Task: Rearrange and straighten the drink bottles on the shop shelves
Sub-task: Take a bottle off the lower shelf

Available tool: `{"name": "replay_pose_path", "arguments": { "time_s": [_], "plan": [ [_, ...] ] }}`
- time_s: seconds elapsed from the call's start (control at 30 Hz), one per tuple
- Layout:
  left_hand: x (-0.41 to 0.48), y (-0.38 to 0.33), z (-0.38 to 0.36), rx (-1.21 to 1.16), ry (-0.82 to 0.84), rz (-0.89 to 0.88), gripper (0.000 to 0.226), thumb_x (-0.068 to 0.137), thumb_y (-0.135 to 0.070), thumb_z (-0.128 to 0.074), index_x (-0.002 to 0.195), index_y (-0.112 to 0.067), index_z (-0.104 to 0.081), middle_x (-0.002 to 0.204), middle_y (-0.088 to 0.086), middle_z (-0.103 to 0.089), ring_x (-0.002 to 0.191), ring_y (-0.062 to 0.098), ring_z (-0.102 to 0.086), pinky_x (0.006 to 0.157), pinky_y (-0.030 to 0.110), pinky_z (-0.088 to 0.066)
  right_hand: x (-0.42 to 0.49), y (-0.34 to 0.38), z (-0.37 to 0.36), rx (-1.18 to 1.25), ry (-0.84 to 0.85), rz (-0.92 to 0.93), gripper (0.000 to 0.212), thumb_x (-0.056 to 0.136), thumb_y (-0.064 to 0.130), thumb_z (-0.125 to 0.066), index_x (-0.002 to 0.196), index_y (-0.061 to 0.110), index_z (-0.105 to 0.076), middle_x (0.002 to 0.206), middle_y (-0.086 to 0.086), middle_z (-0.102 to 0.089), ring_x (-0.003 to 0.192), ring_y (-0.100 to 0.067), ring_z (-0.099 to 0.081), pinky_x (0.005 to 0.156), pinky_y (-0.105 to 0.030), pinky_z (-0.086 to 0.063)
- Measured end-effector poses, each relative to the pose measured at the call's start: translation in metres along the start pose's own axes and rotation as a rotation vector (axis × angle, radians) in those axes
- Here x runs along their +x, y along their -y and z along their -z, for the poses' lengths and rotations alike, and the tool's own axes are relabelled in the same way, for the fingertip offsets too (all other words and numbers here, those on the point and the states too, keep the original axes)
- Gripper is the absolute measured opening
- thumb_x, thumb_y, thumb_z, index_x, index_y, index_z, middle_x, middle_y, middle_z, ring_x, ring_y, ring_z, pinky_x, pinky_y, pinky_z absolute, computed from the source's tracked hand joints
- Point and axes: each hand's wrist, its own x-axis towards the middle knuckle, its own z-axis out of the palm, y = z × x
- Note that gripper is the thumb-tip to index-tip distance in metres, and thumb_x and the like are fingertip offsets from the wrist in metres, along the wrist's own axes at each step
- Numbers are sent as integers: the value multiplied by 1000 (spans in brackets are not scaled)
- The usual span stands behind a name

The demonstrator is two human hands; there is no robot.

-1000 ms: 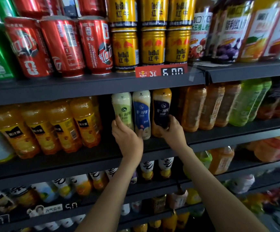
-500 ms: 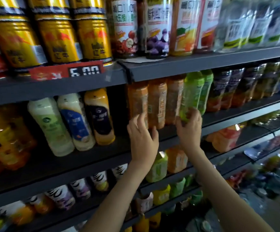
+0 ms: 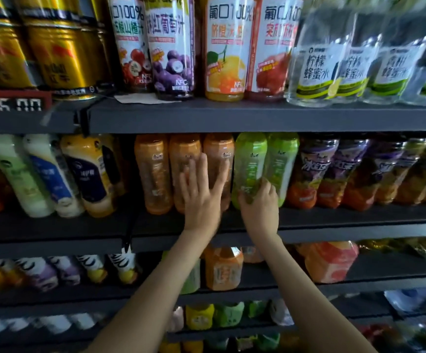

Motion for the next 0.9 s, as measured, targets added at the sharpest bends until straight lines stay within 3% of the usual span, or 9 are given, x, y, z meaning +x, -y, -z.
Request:
{"name": "replay_pose_path", "arguments": {
  "time_s": [0.17, 0.33, 0.5, 0.57, 0.63, 0.73, 0.83, 0.9],
  "plan": [
    [2, -11, -4, 79, 29, -20, 81, 78, -11, -55, 149, -22, -16, 151, 23, -10, 137, 46, -9, 103, 67, -8, 5, -7, 4, -55, 10, 58, 59, 92, 37, -56, 136, 2, -38, 132, -14, -50, 124, -28, -46, 98, -37, -45],
    [1, -61, -5, -43, 45, -82, 67, 87, -1, -36, 149, -23, -20, 152, 22, -7, 140, 44, -4, 106, 65, -3, 3, -41, 29, -45, 45, 261, 47, 92, 17, -58, 133, -2, -42, 123, -17, -52, 118, -31, -47, 98, -41, -45],
    [-6, -114, -22, -146, 39, -260, 65, 90, -2, -35, 149, -22, -17, 152, 22, -11, 140, 42, -11, 110, 60, -13, 14, -96, 69, -105, -149, 291, 44, 85, 9, -63, 124, -3, -47, 108, -16, -56, 101, -26, -47, 86, -39, -47],
    [-3, -136, -31, -219, 58, -259, 77, 86, 4, -45, 151, -23, -13, 154, 21, -7, 142, 42, -8, 112, 59, -17, 20, -117, 85, -153, -262, 256, 47, 86, 11, -63, 126, -4, -43, 112, -20, -56, 104, -27, -45, 92, -41, -43],
    [1, -159, -38, -333, 98, -212, 94, 78, 16, -50, 151, -29, -12, 155, 19, -1, 143, 42, -5, 107, 56, -34, 29, -137, 102, -149, -342, 175, 57, 86, 13, -64, 133, -5, -36, 120, -23, -51, 113, -31, -42, 101, -41, -37],
    [4, -190, -44, -446, 153, -122, 106, 70, 28, -50, 149, -33, -17, 156, 16, 5, 143, 39, -1, 92, 45, -52, 42, -163, 126, -39, -324, 38, 78, 85, 11, -66, 145, -1, -18, 140, -25, -36, 128, -37, -33, 106, -48, -33],
    [3, -215, -58, -362, 126, -12, 105, 70, 24, -61, 150, -31, -19, 152, 22, -4, 140, 43, -19, 103, 36, -33, 55, -185, 145, -7, -206, 61, 86, 86, 11, -66, 149, 4, -8, 147, -24, -29, 133, -39, -29, 106, -49, -32],
    [5, -228, -67, -283, 98, 62, 101, 73, 18, -65, 150, -30, -20, 149, 27, -10, 137, 45, -27, 105, 38, -30, 64, -194, 151, -27, -99, 102, 91, 87, 13, -65, 150, 14, 0, 147, -20, -30, 134, -36, -30, 104, -48, -36]
  ]
}}
